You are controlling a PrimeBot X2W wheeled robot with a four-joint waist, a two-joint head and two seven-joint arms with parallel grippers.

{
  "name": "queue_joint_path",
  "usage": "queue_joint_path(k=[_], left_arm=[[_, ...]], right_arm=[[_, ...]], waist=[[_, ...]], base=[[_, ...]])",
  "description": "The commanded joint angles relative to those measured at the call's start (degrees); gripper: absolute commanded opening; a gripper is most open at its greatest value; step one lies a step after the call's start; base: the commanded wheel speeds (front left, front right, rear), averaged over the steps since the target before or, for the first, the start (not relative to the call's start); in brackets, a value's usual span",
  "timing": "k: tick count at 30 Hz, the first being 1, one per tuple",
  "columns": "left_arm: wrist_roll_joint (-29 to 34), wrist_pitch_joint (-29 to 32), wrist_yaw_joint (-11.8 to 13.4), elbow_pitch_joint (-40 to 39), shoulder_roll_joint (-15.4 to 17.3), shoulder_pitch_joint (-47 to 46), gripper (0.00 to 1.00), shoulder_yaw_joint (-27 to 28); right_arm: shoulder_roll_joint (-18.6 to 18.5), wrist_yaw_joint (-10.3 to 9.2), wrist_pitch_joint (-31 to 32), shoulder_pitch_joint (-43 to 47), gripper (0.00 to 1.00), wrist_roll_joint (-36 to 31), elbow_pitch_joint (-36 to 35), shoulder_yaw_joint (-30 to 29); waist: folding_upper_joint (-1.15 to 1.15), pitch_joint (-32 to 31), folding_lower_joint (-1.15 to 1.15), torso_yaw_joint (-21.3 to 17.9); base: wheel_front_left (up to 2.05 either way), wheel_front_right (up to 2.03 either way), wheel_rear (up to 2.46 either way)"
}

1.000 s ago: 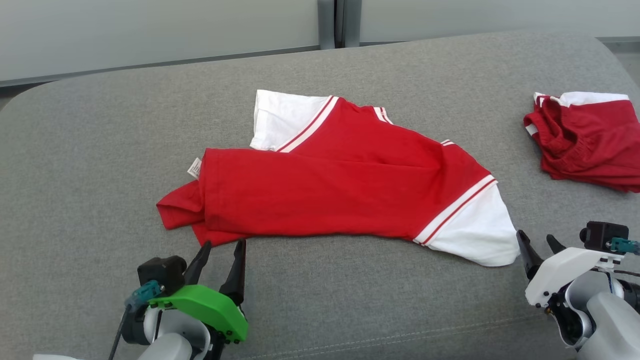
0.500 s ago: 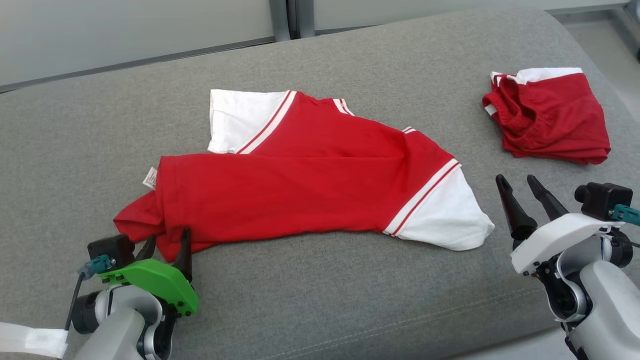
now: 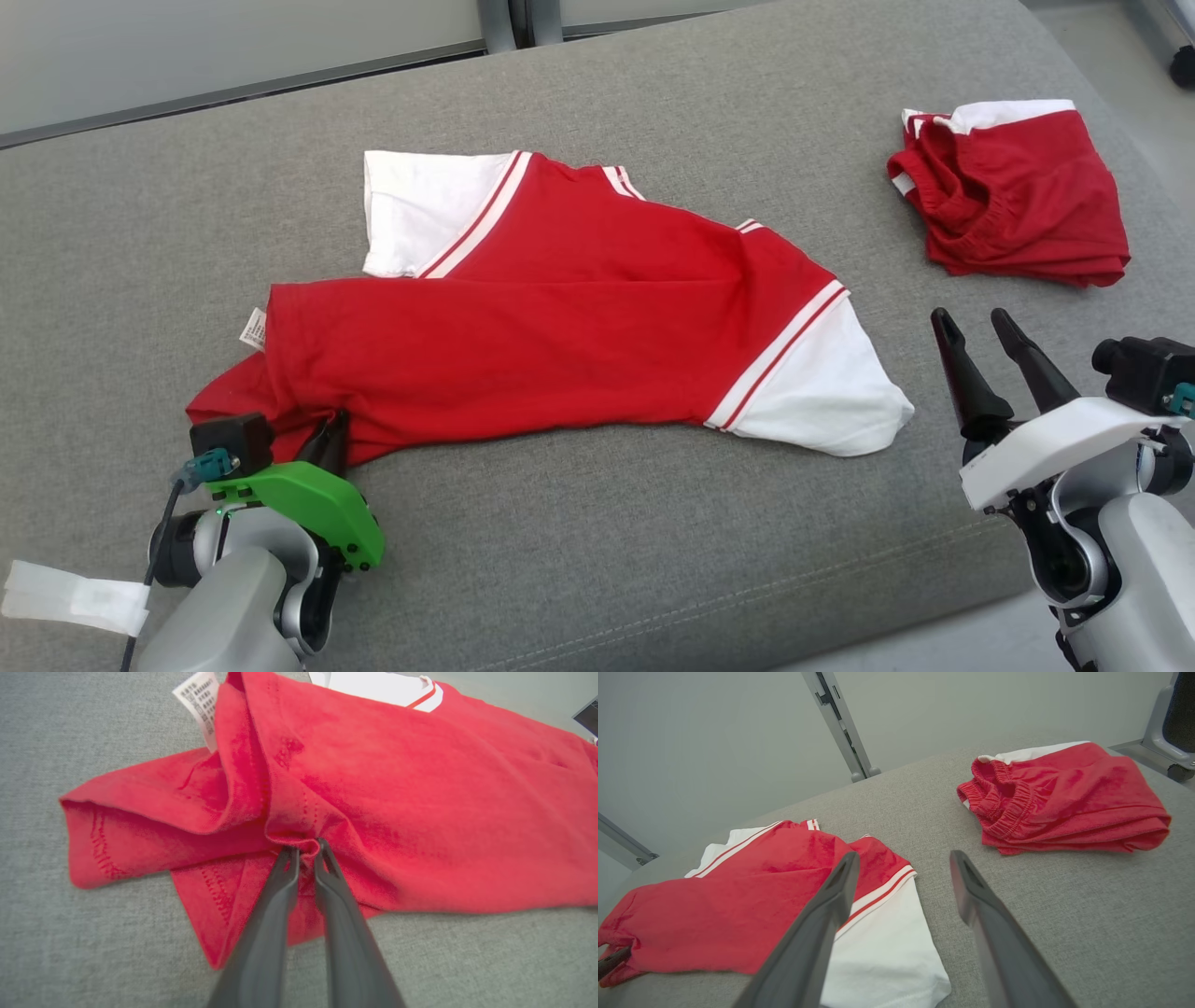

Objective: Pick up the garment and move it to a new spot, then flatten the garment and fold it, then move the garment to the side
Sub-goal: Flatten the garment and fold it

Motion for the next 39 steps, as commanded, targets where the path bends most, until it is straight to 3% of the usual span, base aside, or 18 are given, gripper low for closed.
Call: queue_joint_path(k=[1, 12, 23, 30, 37, 38, 39], left_arm=[[0.8, -0.5, -0.3, 0.2, -0.2, -0.9, 0.0, -0.4], [2.1, -2.5, 0.5, -5.5, 1.3, 2.6, 0.0, -0.7], [0.7, -0.7, 8.2, -23.7, 6.9, 16.5, 0.0, 0.5], [-1.3, 2.7, 12.5, -31.6, 8.6, 22.2, 0.0, 0.9], [-2.4, 3.0, 13.4, -31.2, 8.2, 23.2, 0.0, 1.4], [-2.7, 2.8, 13.3, -30.5, 7.6, 23.0, 0.07, 1.6], [-2.8, 2.6, 13.3, -29.7, 7.3, 22.6, 0.3, 1.7]], right_arm=[[0.2, -0.02, 0.3, 1.0, 1.0, -0.7, -0.5, -0.5], [1.6, -0.02, 0.9, 2.9, 1.0, -2.3, -2.6, -2.8], [2.8, -0.02, 1.6, 5.4, 1.0, -3.0, -3.3, -4.4], [3.2, -0.02, 2.3, 4.8, 1.0, -3.4, -2.9, -3.4], [3.1, -0.02, 2.8, 4.5, 1.0, -3.6, -1.6, -2.6], [3.0, -0.02, 2.7, 4.5, 1.0, -3.7, -1.3, -2.5], [3.0, -0.02, 2.6, 4.6, 1.0, -3.8, -1.1, -2.4]], waist=[[0.0, -0.2, 0.0, 0.4], [0.0, -1.7, 0.0, 3.7], [0.0, -2.9, 0.0, 9.0], [0.0, -3.0, 0.0, 9.8], [0.0, -2.9, 0.0, 8.5], [0.0, -2.9, 0.0, 8.2], [0.0, -3.0, 0.0, 7.9]], base=[[0.0, 0.0, 0.0], [0.0, 0.0, 0.0], [0.0, 0.0, 0.0], [0.0, 0.0, 0.0], [0.0, 0.0, 0.0], [0.0, 0.0, 0.0], [0.0, 0.0, 0.0]])
